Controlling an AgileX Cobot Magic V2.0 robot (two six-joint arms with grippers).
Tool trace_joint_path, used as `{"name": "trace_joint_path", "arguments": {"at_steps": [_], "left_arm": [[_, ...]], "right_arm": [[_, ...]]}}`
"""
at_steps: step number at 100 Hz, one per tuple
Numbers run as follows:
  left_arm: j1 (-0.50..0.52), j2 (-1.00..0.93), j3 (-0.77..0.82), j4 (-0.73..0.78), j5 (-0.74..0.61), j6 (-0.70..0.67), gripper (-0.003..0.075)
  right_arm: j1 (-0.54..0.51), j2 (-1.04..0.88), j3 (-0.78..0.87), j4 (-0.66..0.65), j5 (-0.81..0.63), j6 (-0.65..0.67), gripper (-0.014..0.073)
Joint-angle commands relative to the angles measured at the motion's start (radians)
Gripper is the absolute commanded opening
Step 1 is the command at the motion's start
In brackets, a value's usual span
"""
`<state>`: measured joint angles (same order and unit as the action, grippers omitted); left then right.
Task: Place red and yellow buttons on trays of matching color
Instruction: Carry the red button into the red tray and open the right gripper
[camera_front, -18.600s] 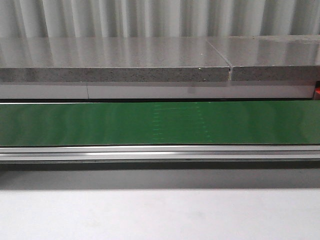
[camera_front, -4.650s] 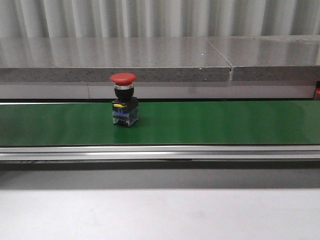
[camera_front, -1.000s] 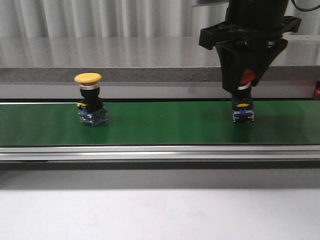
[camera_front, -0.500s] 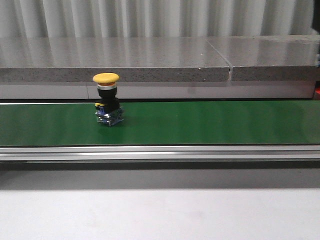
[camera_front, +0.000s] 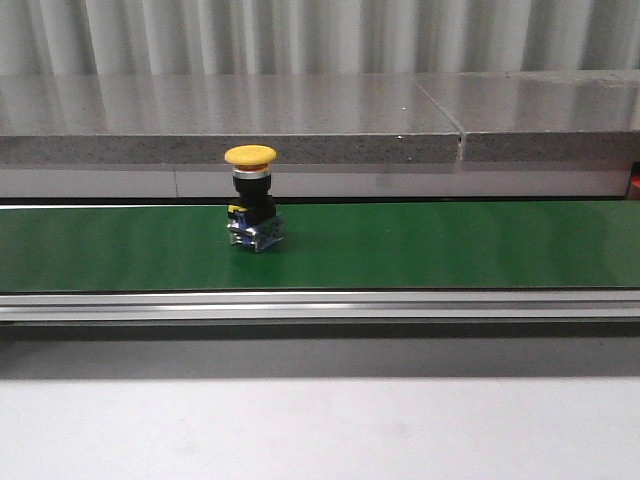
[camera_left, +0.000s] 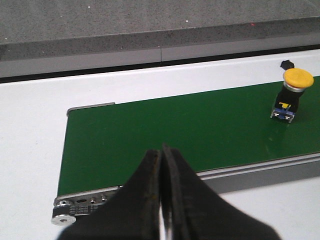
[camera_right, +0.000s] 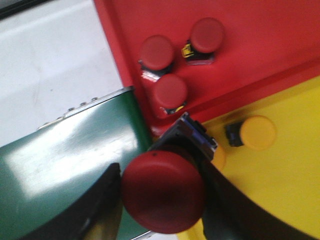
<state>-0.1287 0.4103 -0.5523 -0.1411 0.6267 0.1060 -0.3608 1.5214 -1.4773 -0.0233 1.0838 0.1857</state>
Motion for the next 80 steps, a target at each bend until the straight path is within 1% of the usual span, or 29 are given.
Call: {"name": "trace_joint_path", "arguments": {"at_steps": [1,13,23,46,80], "left_arm": [[-0.006,0.005,-0.026,-0.007,-0.077,0.0,-0.002],[-0.006,0.005,-0.026,-0.007,-0.077,0.0,-0.002],[-0.006,0.005,-0.026,-0.007,-0.077,0.0,-0.002],[-0.006,0.005,-0.026,-0.007,-0.077,0.0,-0.002],[-0.006,0.005,-0.026,-0.007,-0.077,0.0,-0.002]], "right_arm": [[-0.058,-0.034,-0.023,-0.012,-0.059,0.024,0.029],[-0.12,0.002,-0.023,-0.012,-0.072,0.029,0.029],[-0.142,0.047,-0.023,-0.008,-0.097,0.029,0.029],[-0.144,0.139,-0.023,0.023,-0.189,0.029,0.029],[-0.144,0.232,-0.023,0.023,-0.258,0.031,0.029]]}}
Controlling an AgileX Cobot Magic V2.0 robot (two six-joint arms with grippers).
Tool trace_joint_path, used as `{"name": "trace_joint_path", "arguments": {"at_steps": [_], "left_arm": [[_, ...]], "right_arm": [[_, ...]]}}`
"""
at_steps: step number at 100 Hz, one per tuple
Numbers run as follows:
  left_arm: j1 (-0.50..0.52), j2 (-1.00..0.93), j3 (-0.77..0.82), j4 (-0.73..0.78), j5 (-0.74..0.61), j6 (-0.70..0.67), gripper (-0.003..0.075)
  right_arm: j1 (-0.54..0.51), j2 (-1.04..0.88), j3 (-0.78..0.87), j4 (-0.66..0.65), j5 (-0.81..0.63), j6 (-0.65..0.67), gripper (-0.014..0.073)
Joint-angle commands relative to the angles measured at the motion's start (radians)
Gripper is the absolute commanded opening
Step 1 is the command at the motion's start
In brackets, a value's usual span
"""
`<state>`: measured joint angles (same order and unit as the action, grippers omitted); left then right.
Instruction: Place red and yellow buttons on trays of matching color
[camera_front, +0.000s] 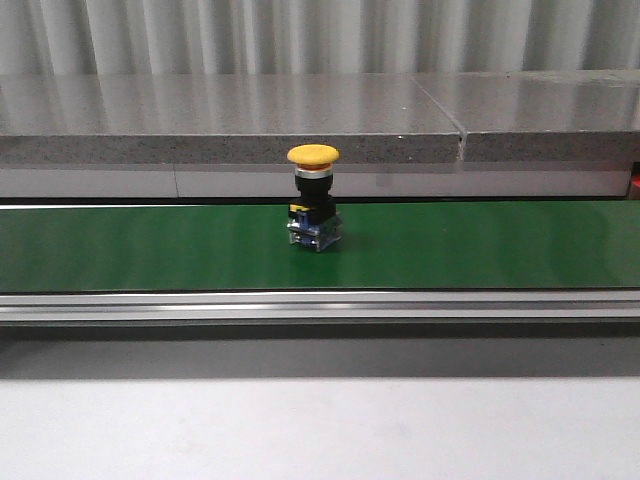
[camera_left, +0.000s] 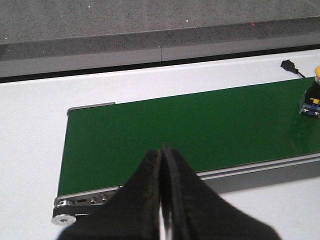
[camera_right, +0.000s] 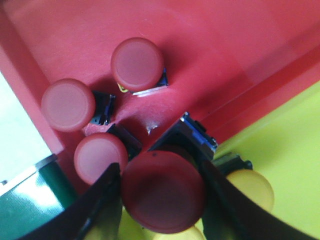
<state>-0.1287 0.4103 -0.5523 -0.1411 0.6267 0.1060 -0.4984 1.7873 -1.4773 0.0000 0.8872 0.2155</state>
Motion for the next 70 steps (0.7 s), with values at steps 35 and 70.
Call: {"name": "trace_joint_path", "arguments": {"at_steps": [35,70], "left_arm": [[-0.006,0.005,-0.026,-0.007,-0.077,0.0,-0.002],[-0.006,0.005,-0.026,-0.007,-0.077,0.0,-0.002]], "right_arm": [[-0.006,0.04,-0.023,0.006,-0.11,0.004,0.029],[-0.006,0.082,-0.023,0.023,-0.127,0.008,0.0298]]}}
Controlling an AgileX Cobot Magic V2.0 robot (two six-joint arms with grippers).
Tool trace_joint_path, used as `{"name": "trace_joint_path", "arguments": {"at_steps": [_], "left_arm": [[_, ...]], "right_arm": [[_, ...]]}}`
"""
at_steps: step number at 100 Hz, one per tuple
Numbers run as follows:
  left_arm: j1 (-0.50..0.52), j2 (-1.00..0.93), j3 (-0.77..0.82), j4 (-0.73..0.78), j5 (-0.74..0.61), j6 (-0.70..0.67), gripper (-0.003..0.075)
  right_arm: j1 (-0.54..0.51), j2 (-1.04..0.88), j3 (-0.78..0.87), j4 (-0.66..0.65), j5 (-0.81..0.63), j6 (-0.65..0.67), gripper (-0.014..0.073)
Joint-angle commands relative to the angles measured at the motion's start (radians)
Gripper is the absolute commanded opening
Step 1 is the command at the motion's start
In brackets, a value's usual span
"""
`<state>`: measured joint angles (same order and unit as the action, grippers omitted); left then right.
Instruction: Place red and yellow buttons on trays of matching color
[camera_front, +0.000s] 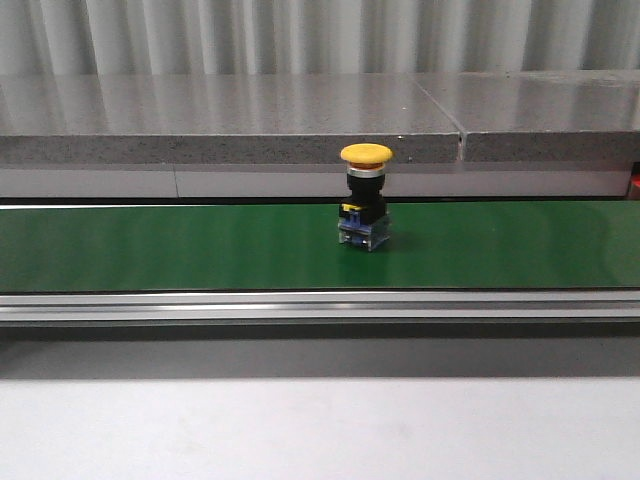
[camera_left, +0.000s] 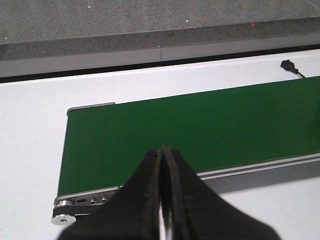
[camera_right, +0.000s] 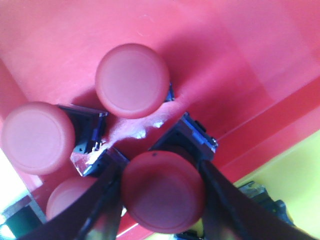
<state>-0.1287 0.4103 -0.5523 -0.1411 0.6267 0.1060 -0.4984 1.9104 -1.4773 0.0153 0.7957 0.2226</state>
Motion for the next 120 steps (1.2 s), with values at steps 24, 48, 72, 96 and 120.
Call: {"name": "trace_joint_path", "arguments": {"at_steps": [24,48,72,96,120], "left_arm": [[-0.006,0.005,-0.026,-0.007,-0.077,0.0,-0.002],[-0.006,0.005,-0.026,-0.007,-0.077,0.0,-0.002],[-0.006,0.005,-0.026,-0.007,-0.077,0.0,-0.002],[-0.006,0.005,-0.026,-0.007,-0.077,0.0,-0.002],[-0.006,0.005,-0.026,-0.007,-0.077,0.0,-0.002]], "right_arm": [[-0.006,-0.034,-0.023,0.009,-0.036,0.001,0.0526],[-0.006,-0.075,-0.023,0.002,-0.049,0.0,0.0521],[-0.006,-0.157,-0.023,-0.039,-0.013,-0.004,0.0521],[0.0,-0.292,0.022,-0.039,-0.003,-0.033,0.0521],[0.009,-0.449,0.104,-0.038,-0.002,-0.06,0.0521]]}}
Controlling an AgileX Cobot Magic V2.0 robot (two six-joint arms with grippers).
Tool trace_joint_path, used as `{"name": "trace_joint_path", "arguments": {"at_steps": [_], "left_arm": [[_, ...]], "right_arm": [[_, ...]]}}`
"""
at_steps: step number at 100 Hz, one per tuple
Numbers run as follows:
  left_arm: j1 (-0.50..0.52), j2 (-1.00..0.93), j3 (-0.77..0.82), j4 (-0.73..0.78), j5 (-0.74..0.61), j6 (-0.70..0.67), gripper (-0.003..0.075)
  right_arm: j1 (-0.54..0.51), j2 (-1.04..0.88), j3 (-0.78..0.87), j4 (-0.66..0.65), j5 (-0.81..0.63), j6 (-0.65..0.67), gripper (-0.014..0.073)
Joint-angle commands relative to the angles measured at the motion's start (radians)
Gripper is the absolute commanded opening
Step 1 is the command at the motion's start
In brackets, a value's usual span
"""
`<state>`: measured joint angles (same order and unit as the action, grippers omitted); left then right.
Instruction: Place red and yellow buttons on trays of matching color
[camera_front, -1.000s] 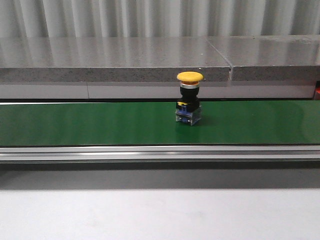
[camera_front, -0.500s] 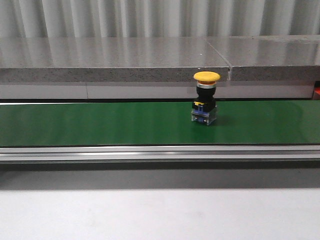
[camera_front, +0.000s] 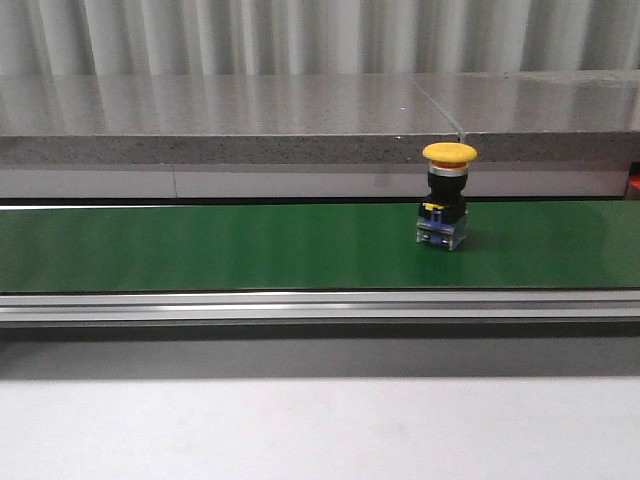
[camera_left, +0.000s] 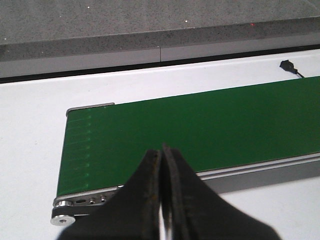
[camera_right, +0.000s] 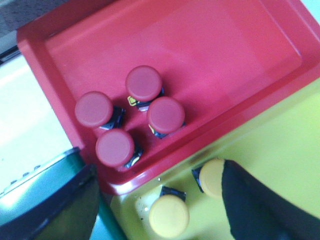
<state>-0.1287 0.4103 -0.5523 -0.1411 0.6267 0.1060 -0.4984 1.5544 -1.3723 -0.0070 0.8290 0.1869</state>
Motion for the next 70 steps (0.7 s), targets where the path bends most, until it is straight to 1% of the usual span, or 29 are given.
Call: {"name": "trace_joint_path", "arguments": {"at_steps": [1,13,32,70], "left_arm": [[-0.006,0.005,-0.026,-0.007,-0.077,0.0,-0.002],[-0.006,0.005,-0.026,-0.007,-0.077,0.0,-0.002],[-0.006,0.005,-0.026,-0.007,-0.077,0.0,-0.002],[-0.006,0.005,-0.026,-0.007,-0.077,0.0,-0.002]], "right_arm": [[0.01,-0.097,0.001,-0.015,-0.035,-0.027,0.0521],[0.043,-0.157,0.018,-0.015,-0.004,-0.052,0.0521],[0.142,-0.198,0.023,-0.016,0.079,-0.074,0.0521],[0.427,-0.202,0.023,-0.015,0.174,-0.086,0.0521]]}}
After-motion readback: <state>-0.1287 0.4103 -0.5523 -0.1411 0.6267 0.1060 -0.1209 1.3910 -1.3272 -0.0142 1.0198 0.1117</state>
